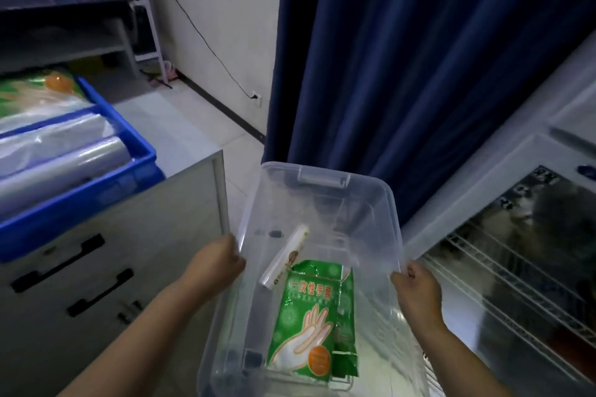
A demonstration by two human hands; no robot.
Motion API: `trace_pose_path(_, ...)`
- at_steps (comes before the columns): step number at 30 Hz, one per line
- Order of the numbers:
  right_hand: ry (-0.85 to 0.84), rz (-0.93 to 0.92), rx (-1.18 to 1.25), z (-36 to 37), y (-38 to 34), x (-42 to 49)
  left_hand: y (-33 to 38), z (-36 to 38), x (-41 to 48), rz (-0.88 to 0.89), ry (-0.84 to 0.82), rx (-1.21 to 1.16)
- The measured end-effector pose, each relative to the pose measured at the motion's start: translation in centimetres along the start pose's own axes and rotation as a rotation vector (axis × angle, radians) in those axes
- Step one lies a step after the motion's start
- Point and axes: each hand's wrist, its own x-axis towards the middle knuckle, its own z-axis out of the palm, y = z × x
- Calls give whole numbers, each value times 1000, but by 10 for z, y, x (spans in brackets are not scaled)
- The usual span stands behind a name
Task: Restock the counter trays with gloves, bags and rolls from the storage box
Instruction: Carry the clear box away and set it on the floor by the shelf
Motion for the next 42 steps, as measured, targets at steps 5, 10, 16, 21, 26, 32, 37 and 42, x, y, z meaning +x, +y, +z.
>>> trace_pose_path(5, 79, -77, -22, 24, -64, 69, 20, -72, 87, 113, 78, -28)
trace_pose_path(10, 112, -101, -2, 47, -106, 135, 33, -109, 158, 167, 161, -38)
trace_pose_path(16, 35, -138, -33, 89, -145, 243, 37, -127, 245, 102, 199, -48)
trace_pose_path(21, -37, -212, -7, 142, -171, 340, 39, -139, 324, -12, 228, -30)
trace_pose_path(26, -155, -240, 25, 200, -214, 431, 35, -153, 389, -222, 264, -85)
trace_pose_path(32, -342, -346, -28, 271, -272, 507, 23, -166, 430, -441, 378, -140)
trace_pose_path(37, -468, -388, -16, 345, -325, 553, -3, -184, 472, -573, 408, -136)
trace_pose_path(42, -539, -453, -56, 420, -380, 601, -47, -211, 543, -643, 426, -224)
